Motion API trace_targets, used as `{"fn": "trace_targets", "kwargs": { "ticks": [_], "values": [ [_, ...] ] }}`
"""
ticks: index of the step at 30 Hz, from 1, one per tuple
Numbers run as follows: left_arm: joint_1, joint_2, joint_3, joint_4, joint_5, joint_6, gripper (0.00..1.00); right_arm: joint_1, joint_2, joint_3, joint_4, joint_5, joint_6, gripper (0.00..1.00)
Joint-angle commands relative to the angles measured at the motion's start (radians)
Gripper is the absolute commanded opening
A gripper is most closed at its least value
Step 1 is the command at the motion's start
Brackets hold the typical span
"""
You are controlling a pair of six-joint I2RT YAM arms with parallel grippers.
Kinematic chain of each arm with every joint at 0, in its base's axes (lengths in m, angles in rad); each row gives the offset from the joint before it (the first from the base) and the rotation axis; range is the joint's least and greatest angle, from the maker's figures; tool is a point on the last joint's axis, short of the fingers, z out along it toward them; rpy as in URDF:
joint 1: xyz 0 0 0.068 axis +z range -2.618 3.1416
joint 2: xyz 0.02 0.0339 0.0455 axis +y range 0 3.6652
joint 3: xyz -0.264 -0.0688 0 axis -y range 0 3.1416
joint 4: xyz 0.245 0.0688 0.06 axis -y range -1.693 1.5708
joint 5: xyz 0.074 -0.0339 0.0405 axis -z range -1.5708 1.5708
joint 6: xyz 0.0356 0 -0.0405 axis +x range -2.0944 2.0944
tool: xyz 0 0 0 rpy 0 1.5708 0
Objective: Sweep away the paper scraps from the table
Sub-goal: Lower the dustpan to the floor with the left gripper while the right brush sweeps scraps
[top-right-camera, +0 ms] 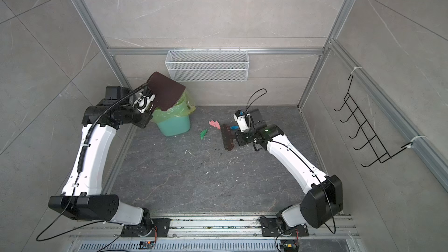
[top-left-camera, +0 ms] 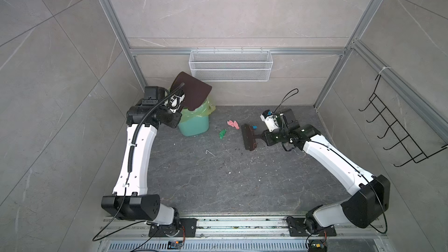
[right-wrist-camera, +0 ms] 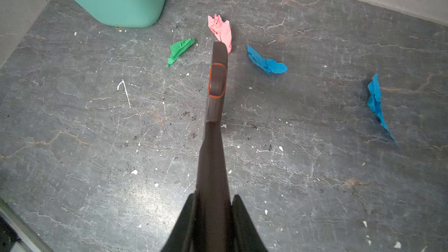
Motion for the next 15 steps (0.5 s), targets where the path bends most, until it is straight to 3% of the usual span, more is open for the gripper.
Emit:
{"fn": "trace_targets", "kwargs": {
  "ticks": [1,15],
  "values": [
    [-0.009,-0.048,-0.034,0.022,0.104,-0.033,0.0,-0.016,-0.018,0.028,0.084,-0.076,0.051,0.0],
    [-0.07,-0.194,-0.348,0.083,0.192,-0.135,0.0,-0.064,0.146,0.07,0.313,-0.269,0.384,0.0]
  ]
}}
